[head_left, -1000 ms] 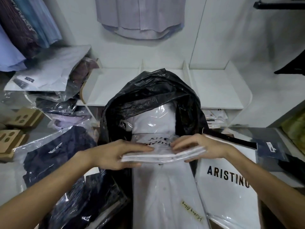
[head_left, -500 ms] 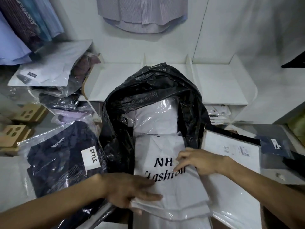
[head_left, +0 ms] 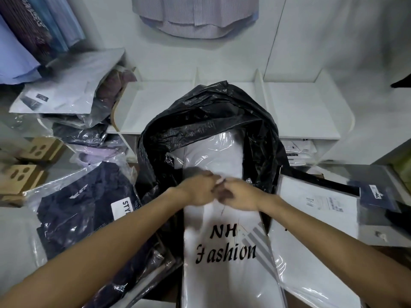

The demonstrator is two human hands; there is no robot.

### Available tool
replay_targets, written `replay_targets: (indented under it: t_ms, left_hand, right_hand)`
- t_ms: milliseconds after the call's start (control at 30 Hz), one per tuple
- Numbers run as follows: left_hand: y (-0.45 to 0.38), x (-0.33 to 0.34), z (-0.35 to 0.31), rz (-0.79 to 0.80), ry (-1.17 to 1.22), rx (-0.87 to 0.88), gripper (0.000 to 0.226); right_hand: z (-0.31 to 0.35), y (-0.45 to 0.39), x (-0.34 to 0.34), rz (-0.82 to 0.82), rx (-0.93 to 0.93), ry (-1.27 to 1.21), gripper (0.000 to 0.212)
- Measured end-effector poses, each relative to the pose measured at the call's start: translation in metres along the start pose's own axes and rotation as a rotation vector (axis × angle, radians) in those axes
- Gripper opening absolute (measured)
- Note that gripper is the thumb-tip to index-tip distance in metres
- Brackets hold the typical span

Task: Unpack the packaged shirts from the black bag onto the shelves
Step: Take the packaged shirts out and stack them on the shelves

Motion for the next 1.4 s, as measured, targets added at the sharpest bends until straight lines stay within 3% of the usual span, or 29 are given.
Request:
replay_targets:
  t_ms: [67,167,233,300,400,567,667,733,800,867,967,1133,1267,1400]
  left_hand:
    - [-0.017,-0.025,0.026,-0.134,0.052,-0.171,0.070]
    - [-0.026,-0.043,0.058,-0.197,0.117,-0.394,0.046]
    - [-0.030,-0.042,0.074,-0.195,0.144,-0.406,0.049]
    - [-0.039,-0.046,0.078,-0.194,0.206,-0.426,0.056]
    - [-0.053,-0.058,0.057,-0.140,0.318,-0.328,0.072]
    - [-0.060,-0.101,0.006,-0.252,0.485,-0.073,0.075]
    - [-0.057,-0.116,-0.011,-0.258,0.500,-0.016,0.080]
    - [-0.053,-0.131,-0.021,-0.309,0.535,0.016,0.067]
    - [-0.046,-0.153,-0.020,-0.418,0.521,-0.005,0.059]
    - [-0.040,-0.168,-0.021,-0.473,0.519,-0.028,0.069]
    - [-0.037,-0.171,-0.019,-0.437,0.484,-0.056,0.069]
    - [-0.027,-0.156,-0.036,-0.343,0.445,-0.004,0.078]
    - [-0.012,-0.141,-0.050,-0.232,0.226,0.011,0.065]
    - [0.005,-0.139,-0.065,-0.191,0.163,0.053,0.060]
  right_hand:
    - [-0.012,-0.028,-0.025,-0.163,0.161,-0.195,0.048]
    - [-0.049,-0.048,-0.053,-0.336,0.522,-0.476,0.074]
    - [-0.086,-0.058,-0.050,-0.374,0.779,-0.647,0.084]
    - [-0.109,-0.069,-0.036,-0.336,0.886,-0.843,0.087]
    - [-0.121,-0.085,-0.025,-0.307,0.847,-1.032,0.080]
    - [-0.117,-0.095,-0.025,-0.335,0.794,-1.150,0.085]
    - [-0.096,-0.099,-0.030,-0.378,0.689,-1.253,0.048]
    - [-0.079,-0.093,-0.035,-0.390,0.608,-1.245,0.033]
    - [-0.057,-0.085,-0.042,-0.344,0.512,-1.145,0.056]
    - [-0.044,-0.072,-0.054,-0.334,0.439,-1.031,0.080]
    - [-0.031,-0.039,-0.072,-0.351,0.353,-1.072,0.037]
    - [-0.025,0.006,-0.090,-0.435,0.233,-1.101,0.032]
    - [-0.049,0.038,-0.090,-0.470,0.255,-1.185,0.017]
    - [-0.044,0.068,-0.123,-0.577,0.043,-1.257,0.014]
Point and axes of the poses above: each hand's wrist, its own y-axis away from the middle knuckle, its own x-axis out of the palm, z = x × y, the point moved 10 cm from there along -y, towards the middle knuckle, and after that the axes turned 12 degrees about x, right-handed, at the moved point
